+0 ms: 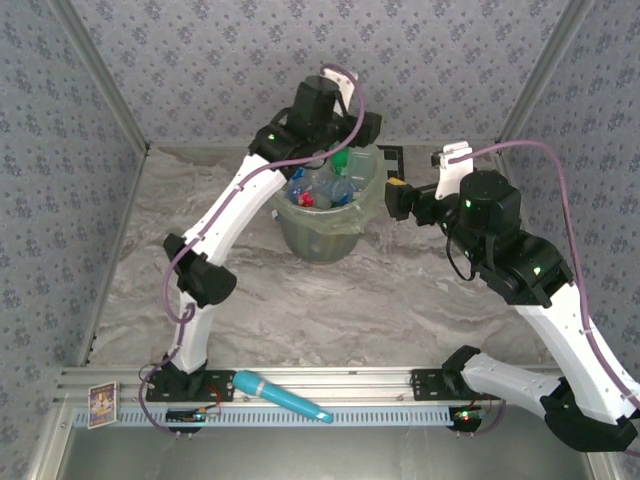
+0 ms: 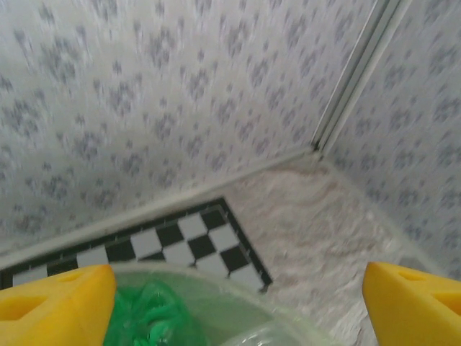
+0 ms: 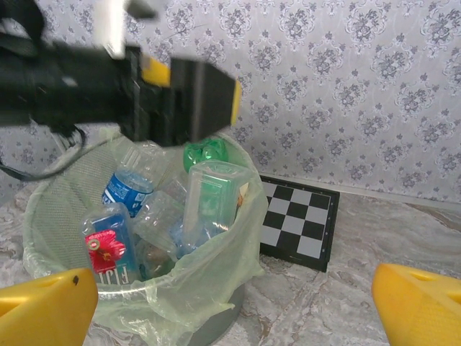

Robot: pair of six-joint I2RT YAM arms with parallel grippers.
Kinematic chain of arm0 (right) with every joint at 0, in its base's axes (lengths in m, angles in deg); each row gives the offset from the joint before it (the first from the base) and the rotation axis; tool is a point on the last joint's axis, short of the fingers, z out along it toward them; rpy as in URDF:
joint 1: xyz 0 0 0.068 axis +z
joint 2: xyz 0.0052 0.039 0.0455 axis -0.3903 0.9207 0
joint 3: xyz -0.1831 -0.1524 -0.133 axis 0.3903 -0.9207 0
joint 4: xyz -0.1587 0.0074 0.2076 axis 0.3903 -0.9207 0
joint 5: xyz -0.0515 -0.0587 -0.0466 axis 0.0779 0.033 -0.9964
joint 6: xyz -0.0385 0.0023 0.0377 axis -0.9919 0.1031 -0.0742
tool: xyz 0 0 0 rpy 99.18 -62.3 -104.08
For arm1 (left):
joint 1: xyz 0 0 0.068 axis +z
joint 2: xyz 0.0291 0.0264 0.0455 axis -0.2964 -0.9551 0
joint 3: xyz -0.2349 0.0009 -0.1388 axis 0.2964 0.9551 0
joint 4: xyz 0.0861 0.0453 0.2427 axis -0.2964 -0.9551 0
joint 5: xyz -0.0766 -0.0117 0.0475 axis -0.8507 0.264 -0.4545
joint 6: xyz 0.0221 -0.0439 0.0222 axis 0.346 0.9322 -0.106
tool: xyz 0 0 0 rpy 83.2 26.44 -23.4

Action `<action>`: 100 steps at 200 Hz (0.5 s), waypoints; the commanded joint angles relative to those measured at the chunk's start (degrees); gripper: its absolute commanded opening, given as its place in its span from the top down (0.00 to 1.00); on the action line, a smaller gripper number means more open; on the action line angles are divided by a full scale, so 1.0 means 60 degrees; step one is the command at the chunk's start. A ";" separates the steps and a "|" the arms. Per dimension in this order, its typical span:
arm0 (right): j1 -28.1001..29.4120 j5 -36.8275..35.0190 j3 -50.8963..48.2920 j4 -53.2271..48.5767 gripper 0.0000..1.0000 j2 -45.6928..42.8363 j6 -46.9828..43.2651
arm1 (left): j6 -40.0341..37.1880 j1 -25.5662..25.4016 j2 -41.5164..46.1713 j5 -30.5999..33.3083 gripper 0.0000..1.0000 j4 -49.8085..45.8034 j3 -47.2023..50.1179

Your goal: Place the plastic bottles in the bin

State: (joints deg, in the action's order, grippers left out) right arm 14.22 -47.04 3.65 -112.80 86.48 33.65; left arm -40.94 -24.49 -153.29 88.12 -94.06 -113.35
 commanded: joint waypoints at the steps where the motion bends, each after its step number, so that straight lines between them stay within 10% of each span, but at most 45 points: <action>1: -0.0055 -0.0011 0.0037 0.0136 0.00 -0.0198 0.0046 | -0.0307 -0.0017 -0.0266 0.0229 0.12 -0.1361 -0.0318; 100: -0.0119 0.0194 -0.0068 0.0236 0.00 -0.0127 0.0031 | -0.0280 0.0026 0.0333 0.0812 0.08 -0.1638 0.0959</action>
State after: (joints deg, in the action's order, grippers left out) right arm 13.89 -46.75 3.63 -112.80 85.80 33.63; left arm -41.55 -24.54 -153.53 90.74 -98.19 -109.07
